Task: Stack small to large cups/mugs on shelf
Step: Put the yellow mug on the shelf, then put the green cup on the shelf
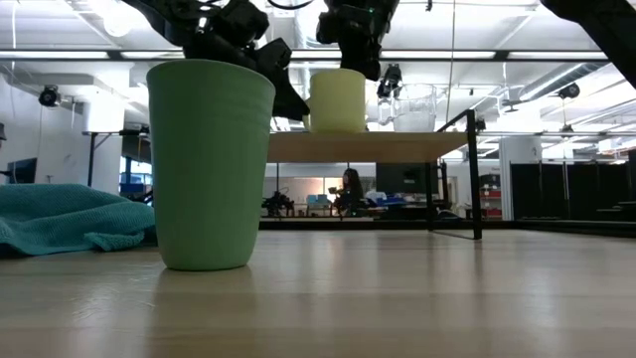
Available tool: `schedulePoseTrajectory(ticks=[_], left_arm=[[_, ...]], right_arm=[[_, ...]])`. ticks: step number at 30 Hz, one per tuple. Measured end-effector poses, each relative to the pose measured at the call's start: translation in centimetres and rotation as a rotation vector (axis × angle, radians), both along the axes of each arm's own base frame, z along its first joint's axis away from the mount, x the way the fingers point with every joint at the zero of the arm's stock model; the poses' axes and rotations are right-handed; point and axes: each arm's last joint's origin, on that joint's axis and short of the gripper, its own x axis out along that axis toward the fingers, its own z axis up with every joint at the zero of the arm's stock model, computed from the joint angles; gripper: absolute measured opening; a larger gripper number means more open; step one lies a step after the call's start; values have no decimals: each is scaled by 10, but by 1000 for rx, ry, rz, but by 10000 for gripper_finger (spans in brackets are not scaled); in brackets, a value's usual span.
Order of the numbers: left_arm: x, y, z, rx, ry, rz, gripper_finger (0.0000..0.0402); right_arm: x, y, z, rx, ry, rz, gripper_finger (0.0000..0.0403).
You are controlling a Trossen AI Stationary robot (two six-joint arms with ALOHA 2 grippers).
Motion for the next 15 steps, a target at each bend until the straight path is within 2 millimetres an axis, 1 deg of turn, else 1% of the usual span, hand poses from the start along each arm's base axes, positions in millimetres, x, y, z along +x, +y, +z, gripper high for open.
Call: schedulePoseTrajectory(ticks=[6, 9, 15], left_arm=[[-7, -4, 10, 8, -14, 0, 109], [-12, -6, 17, 16, -32, 0, 109], [-26, -14, 37, 29, -62, -6, 109]], right_arm=[[-6, 2, 9, -6, -20, -4, 84], [-12, 5, 17, -15, -41, -4, 84], [-26, 12, 36, -14, -91, -35, 84]])
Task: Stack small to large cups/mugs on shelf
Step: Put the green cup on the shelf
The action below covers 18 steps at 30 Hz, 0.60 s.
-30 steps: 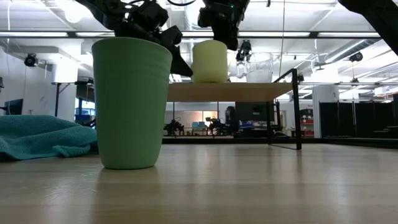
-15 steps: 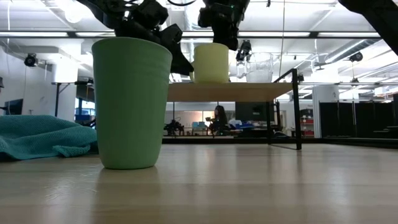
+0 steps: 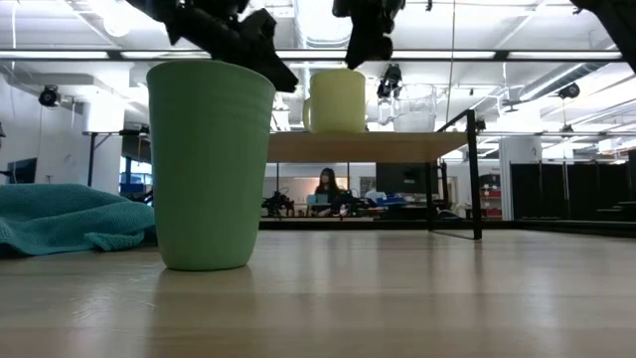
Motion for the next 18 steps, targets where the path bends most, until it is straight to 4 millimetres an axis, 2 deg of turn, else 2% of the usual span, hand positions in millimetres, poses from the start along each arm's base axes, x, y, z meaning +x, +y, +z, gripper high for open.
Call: schedulePoseTrajectory(ticks=[7, 14, 18], left_arm=[[-31, -22, 22, -81, -10, -52, 109], [-62, -49, 47, -251, -104, -154, 109], [-70, -66, 53, -275, -110, -216, 109]], right_arm=[[-14, 24, 18, 2, -25, 38, 84], [-14, 57, 16, 42, 59, 107, 84], [-10, 71, 15, 55, 62, 125, 84]])
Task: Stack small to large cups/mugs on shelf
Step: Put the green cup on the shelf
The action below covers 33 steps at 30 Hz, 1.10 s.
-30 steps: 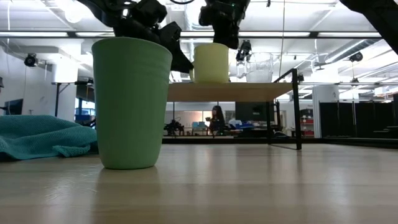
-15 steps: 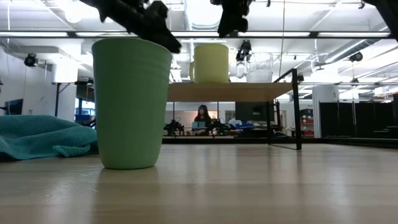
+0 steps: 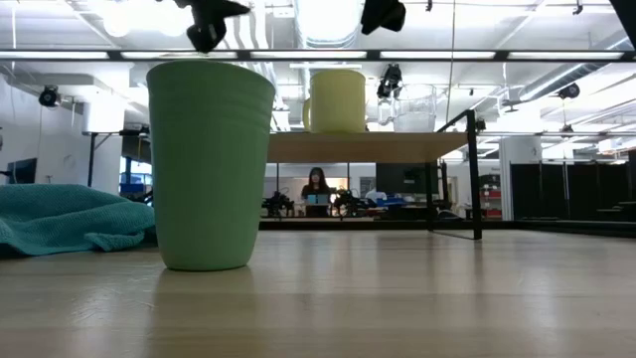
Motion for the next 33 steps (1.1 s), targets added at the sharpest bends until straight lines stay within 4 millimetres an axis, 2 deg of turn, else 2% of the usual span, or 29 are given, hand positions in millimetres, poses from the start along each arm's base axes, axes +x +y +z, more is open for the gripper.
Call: schedulePoseTrajectory(ticks=[7, 14, 19, 26, 33], left_arm=[[8, -31, -9, -82, 89, -137, 109], [33, -56, -34, -122, 212, -251, 109], [53, -71, -53, -204, 326, -272, 109], [75, -94, -80, -232, 463, -304, 109], [89, -111, -102, -221, 560, -281, 109]], right_arm=[[4, 19, -1, 46, 9, -33, 84], [6, 36, -1, 95, 16, -76, 84], [6, 50, -1, 99, 20, -47, 84], [6, 80, -2, 111, 31, 17, 84], [3, 114, -1, 118, 34, 102, 84]])
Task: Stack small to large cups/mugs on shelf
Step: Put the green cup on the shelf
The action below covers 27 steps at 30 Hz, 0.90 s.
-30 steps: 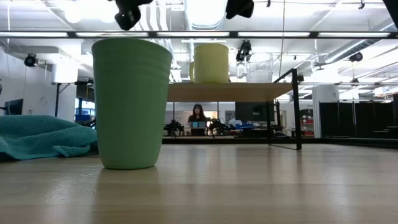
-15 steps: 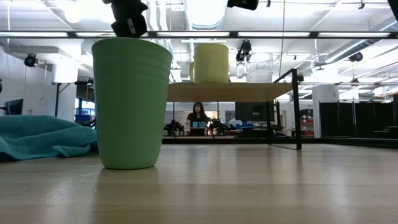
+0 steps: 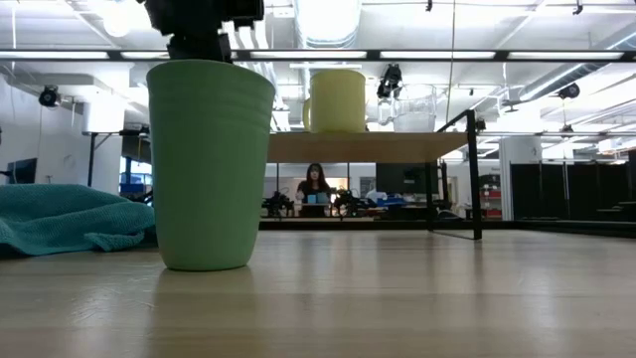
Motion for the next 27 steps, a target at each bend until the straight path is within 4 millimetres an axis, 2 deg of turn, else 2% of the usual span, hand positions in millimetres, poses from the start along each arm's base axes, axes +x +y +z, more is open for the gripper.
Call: schedulePoseTrajectory(ticks=[7, 13, 27], left_arm=[[7, -3, -12, 94, 31, 59, 109], [12, -3, -20, 128, 55, 80, 109], [17, -10, -34, 113, 119, 95, 109]], right_arm=[[5, 24, 5, 29, -105, 27, 76], [5, 36, 7, -36, -152, -3, 68], [6, 41, 6, -40, -157, -24, 67]])
